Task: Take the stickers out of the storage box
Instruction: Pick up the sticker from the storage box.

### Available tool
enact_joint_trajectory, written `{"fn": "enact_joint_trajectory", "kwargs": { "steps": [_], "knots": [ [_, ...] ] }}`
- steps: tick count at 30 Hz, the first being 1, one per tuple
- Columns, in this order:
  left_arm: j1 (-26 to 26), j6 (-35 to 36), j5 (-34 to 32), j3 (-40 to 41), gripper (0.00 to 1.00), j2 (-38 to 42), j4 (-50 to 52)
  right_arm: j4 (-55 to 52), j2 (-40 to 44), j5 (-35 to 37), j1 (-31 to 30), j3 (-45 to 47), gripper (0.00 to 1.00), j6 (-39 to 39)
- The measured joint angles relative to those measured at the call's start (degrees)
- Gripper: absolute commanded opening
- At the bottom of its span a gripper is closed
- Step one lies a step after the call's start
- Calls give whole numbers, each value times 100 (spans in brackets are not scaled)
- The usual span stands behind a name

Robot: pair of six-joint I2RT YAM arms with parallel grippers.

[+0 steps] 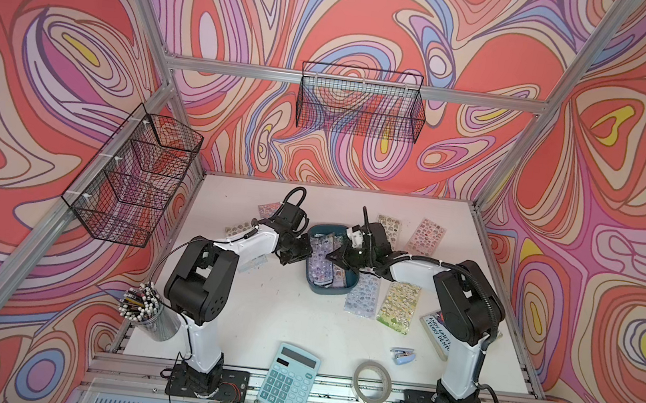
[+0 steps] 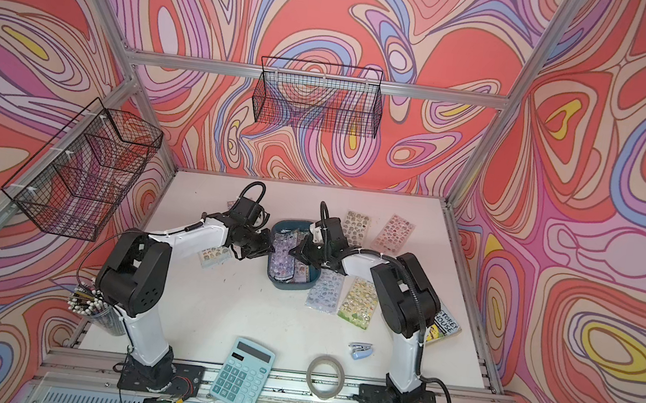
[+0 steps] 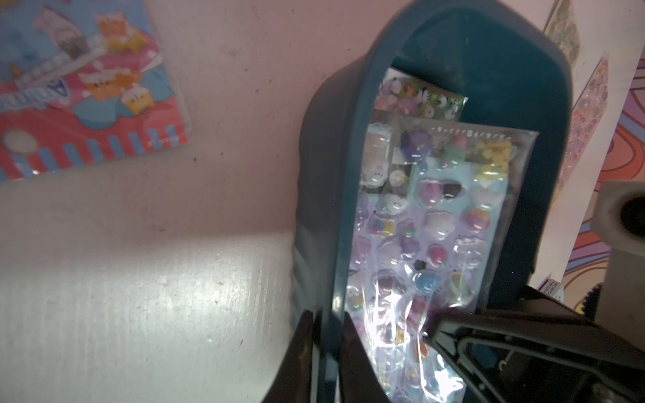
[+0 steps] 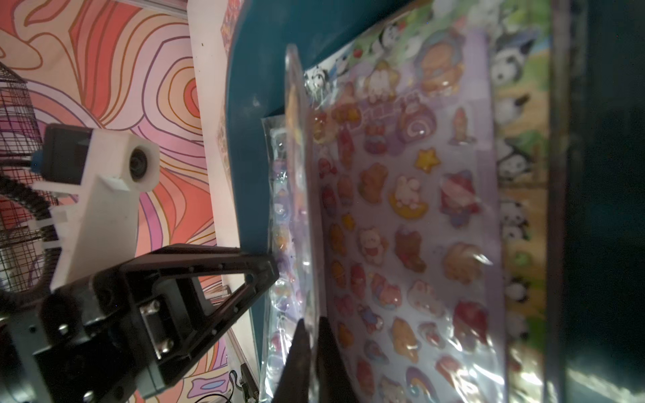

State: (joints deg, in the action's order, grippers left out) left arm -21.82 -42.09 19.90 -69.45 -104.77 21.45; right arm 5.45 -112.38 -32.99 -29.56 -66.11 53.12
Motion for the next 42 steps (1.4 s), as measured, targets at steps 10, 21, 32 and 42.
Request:
{"fn": "enact_joint_trajectory", "kwargs": {
  "steps": [10, 21, 32, 42],
  "knots": [
    [0, -13, -107, 0, 89, 164, 225, -909, 129, 385, 2, -494, 0, -748],
    [103, -13, -238, -15, 96, 1165, 415, -1106, 295, 389, 317, -520, 0, -931],
    [723, -271, 955, 9, 76, 1438, -120, -680, 984, -459, 680, -527, 0, -949],
    [758, -909, 2192, 422, 54, 1438, -1867, 1049, 1029, -1565, 737, -339, 0, -4]
  ]
}}
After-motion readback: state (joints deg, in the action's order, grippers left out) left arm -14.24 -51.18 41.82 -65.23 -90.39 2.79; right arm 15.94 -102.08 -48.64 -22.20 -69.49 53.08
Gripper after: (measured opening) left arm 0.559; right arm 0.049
